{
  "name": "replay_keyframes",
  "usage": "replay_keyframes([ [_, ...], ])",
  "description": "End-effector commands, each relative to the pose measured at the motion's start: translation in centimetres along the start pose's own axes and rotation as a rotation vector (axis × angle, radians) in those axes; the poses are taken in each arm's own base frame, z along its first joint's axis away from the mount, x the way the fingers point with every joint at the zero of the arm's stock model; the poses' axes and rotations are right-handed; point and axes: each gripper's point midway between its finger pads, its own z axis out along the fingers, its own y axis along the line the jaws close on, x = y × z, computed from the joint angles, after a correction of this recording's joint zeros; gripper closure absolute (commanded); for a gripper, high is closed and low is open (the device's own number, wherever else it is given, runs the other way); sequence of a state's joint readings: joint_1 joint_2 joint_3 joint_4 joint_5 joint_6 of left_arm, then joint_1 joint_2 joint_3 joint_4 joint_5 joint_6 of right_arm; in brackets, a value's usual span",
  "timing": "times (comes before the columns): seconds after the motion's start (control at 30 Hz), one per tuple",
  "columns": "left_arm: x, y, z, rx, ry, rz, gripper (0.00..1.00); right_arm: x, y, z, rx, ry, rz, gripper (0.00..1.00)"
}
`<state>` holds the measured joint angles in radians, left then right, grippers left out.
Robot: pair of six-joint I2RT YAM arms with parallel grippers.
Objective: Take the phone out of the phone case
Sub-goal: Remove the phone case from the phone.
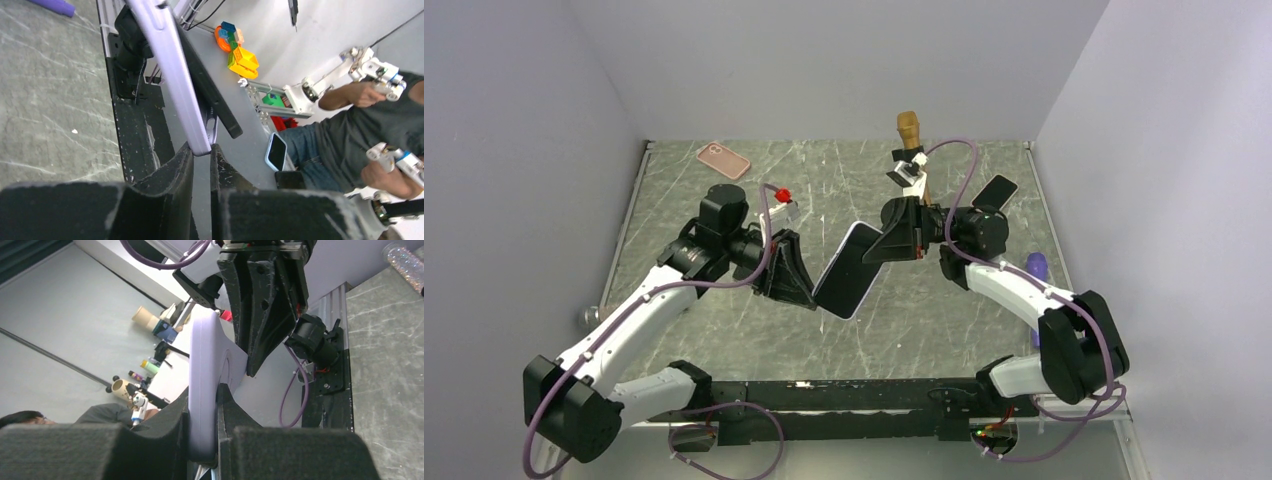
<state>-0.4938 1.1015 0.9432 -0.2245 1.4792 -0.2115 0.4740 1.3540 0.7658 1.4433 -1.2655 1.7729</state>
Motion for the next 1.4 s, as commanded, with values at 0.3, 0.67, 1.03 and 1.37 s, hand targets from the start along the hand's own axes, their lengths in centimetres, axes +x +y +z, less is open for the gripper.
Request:
replay_keyframes([
  [0.3,-1.6,8.4,-6.0,-0.75,-0.374,-0.088,0.6,-4.0,4.4,1.8,0.034,-0.249,-0.31,1.0],
  [0.67,-1.1,1.7,-5.7,-0.569,-0.712,-0.109,0.01,-7.9,1.4,-0.1,0.171,-0.571,-0.31,1.0],
  [1.03,-2.8,0.3,-4.3,-0.403,-0.799,-0.073,0.01,-7.7,0.3,0.5,0.214,-0.631,-0.295,1.0],
  [1.37,-4.1,1.4,-4.0,-0.425,-0.77,-0.06,0.42,-7.3,0.2,1.3,0.209,-0.626,-0.289,1.0],
])
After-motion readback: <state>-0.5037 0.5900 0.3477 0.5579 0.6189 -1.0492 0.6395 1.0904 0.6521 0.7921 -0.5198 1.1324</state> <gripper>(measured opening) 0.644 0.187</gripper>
